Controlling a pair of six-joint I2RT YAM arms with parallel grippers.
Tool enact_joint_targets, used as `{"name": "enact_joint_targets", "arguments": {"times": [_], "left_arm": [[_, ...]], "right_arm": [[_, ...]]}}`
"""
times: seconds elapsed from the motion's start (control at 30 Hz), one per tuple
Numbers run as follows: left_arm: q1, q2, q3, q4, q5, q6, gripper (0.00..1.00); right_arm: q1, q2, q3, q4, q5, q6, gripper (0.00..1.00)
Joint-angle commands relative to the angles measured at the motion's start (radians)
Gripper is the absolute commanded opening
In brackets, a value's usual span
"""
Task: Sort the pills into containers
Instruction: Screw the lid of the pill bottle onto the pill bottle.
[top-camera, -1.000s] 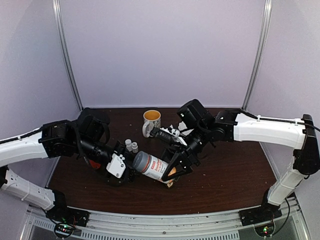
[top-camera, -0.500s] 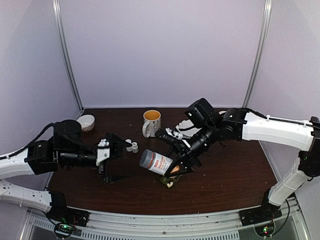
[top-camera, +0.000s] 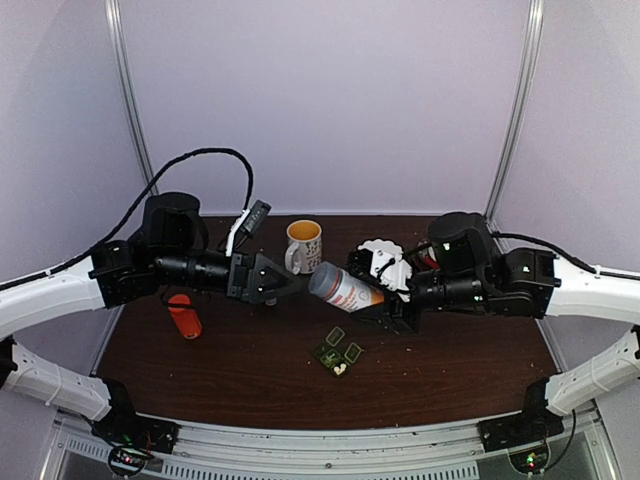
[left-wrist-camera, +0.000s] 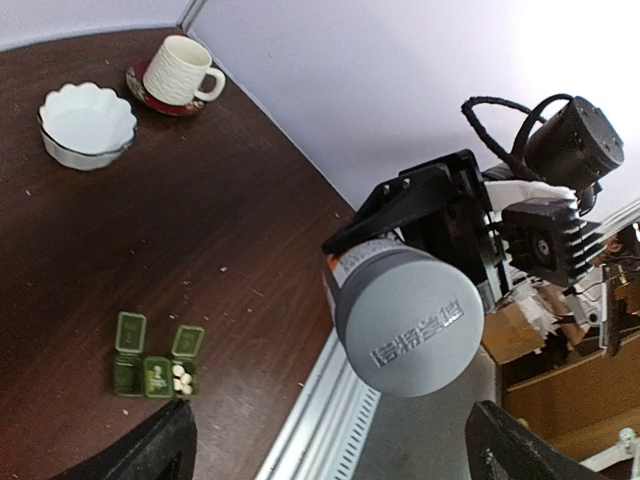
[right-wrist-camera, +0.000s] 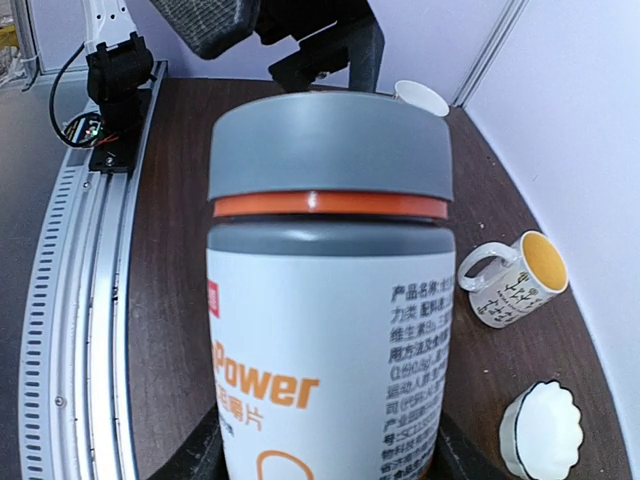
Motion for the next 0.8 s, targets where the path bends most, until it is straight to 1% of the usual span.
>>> {"name": "enact_joint_targets", "arguments": {"times": [0.0,0.07,0.2,0.33,0.53,0.63,0.77], "left_arm": [[0.000,0.029,0.068,0.053,0.111,-0.170,0.98],[0.000,0.062,0.079,0.061,0.132,-0.191,0.97],[0.000,0.095,0.078,0.150,0.184,-0.255,0.98],[0.000,0.122,0.085,0.168,0.203,-0.286,0.96],[-0.001,0.154,0.090,0.152,0.211,-0.287,0.84],[-0.001,0.164,0.096,0.128,0.209,-0.281,0.75],[-0.001,0.178,0.112,0.085,0.198,-0.267,0.73]], "right_arm": [[0.037,-0.054,-0.031,0.111,0.144,-0.070,0.00],[0.055,-0.055,-0.039,0.126,0.180,-0.086,0.00],[0.085,-0.011,-0.007,0.088,0.255,-0.119,0.00],[0.104,0.012,0.004,0.083,0.287,-0.134,0.00],[0.109,0.041,0.024,0.077,0.303,-0.137,0.00],[0.110,0.043,0.026,0.077,0.304,-0.139,0.00],[0.112,0.051,0.034,0.069,0.309,-0.142,0.00]]}}
